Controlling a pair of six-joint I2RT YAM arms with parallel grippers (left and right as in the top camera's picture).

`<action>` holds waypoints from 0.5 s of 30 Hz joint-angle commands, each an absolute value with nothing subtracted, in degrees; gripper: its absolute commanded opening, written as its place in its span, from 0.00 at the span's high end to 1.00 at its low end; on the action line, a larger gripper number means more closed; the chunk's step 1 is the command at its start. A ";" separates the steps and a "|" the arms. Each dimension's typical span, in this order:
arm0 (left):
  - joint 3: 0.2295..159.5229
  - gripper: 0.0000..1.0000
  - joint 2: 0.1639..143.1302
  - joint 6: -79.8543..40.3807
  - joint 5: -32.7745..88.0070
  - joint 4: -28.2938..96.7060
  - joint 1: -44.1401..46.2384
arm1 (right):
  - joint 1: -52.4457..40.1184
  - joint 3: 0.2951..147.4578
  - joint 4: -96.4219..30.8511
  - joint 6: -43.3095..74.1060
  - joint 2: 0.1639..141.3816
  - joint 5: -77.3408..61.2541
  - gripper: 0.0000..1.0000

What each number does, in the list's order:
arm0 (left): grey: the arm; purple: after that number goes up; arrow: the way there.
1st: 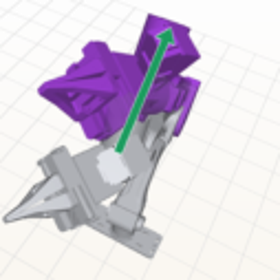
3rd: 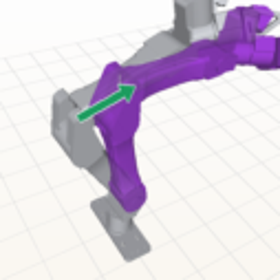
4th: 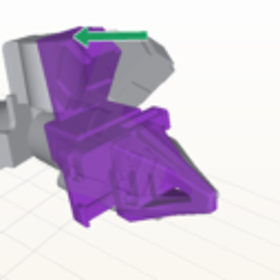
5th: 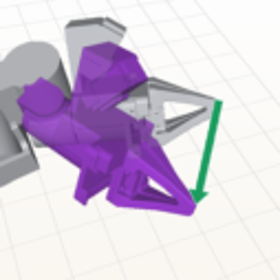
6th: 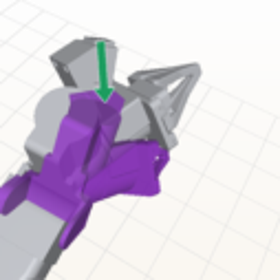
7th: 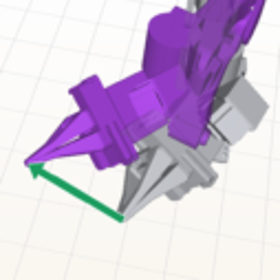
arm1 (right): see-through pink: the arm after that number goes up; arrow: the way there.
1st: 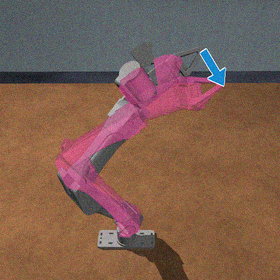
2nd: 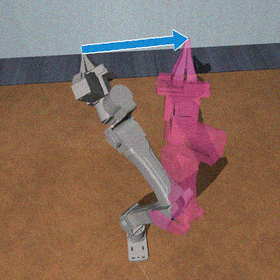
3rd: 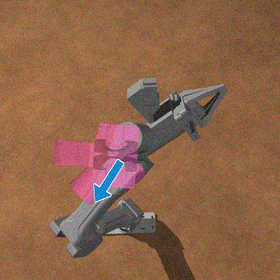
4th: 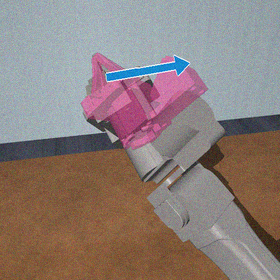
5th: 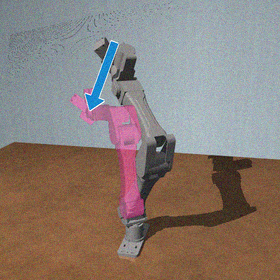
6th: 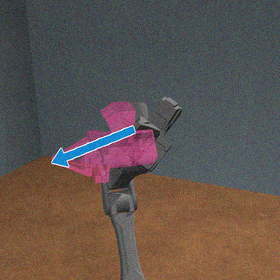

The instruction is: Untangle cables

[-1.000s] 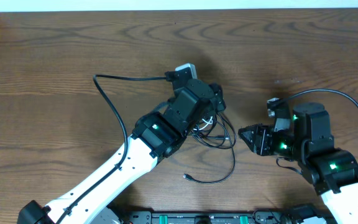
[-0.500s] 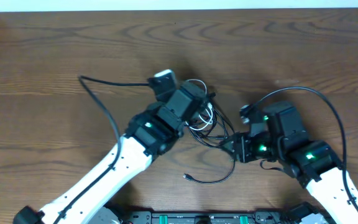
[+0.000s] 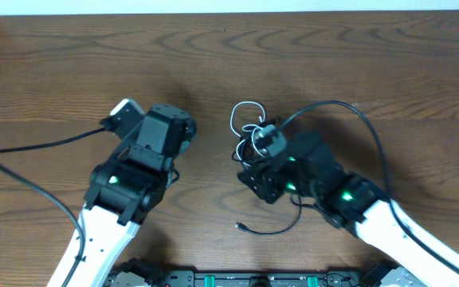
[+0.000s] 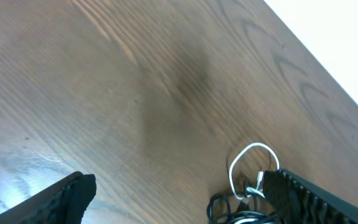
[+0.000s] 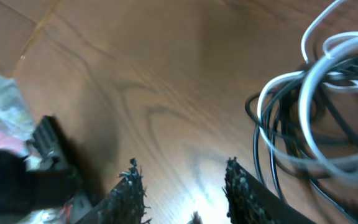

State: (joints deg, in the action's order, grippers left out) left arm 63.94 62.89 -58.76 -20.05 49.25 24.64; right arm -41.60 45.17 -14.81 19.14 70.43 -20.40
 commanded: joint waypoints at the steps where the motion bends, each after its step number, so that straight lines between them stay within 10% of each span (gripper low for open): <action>1: 63.99 0.08 60.45 -59.48 -21.50 50.09 23.07 | -42.22 45.78 -11.77 22.09 77.21 -14.63 0.62; 15: 63.96 0.08 59.51 -59.46 -21.52 52.88 22.90 | -45.30 59.96 -13.61 21.56 92.75 -5.48 0.60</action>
